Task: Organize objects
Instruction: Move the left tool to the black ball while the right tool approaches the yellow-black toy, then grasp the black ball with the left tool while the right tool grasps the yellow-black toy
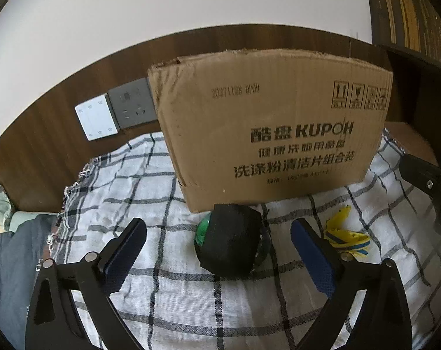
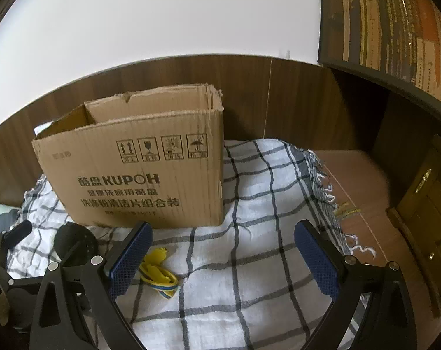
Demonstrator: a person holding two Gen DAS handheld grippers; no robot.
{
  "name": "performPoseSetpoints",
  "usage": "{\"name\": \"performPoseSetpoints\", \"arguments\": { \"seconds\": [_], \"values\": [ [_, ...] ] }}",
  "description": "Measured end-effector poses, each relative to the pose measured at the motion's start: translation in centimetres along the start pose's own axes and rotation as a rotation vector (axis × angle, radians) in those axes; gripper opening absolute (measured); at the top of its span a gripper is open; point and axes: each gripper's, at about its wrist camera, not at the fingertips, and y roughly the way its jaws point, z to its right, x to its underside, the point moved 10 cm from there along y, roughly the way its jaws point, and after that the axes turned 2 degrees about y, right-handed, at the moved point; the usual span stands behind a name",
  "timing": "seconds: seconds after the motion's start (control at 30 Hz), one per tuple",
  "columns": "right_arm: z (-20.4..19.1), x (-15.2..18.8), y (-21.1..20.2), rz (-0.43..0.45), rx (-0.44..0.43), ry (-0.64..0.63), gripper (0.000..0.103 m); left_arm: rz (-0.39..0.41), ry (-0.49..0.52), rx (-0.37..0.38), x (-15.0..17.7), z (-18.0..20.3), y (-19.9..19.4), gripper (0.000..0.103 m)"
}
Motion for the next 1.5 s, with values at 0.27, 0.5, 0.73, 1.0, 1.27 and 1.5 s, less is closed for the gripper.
{"name": "performPoseSetpoints", "arguments": {
  "seconds": [0.27,0.5,0.73,1.0,1.27,1.5],
  "values": [
    [-0.2,0.2,0.5,-0.009,-0.001,-0.004,0.098,-0.054,0.018,-0.002,1.1,0.3,1.5,0.081],
    [-0.3,0.4,0.5,-0.013,-0.004,-0.013,0.098,-0.073,0.033,0.029,1.6,1.0,2.0,0.061],
    [-0.8,0.2,0.2,-0.016,-0.013,-0.02,0.098,-0.071,0.017,0.025,1.6,0.4,1.3,0.06],
    [-3.2,0.1,-0.2,-0.026,-0.046,-0.058,0.098,-0.009,-0.032,-0.01,0.9,-2.6,-1.2,0.06],
    [-7.3,1.9,0.8,-0.083,-0.07,-0.151,0.092,-0.002,-0.075,-0.043,2.1,-5.5,-2.2,0.06],
    [-8.5,3.8,3.1,-0.172,-0.103,-0.128,0.07,-0.011,-0.105,-0.047,2.9,-6.8,-2.1,0.06]
  ]
}}
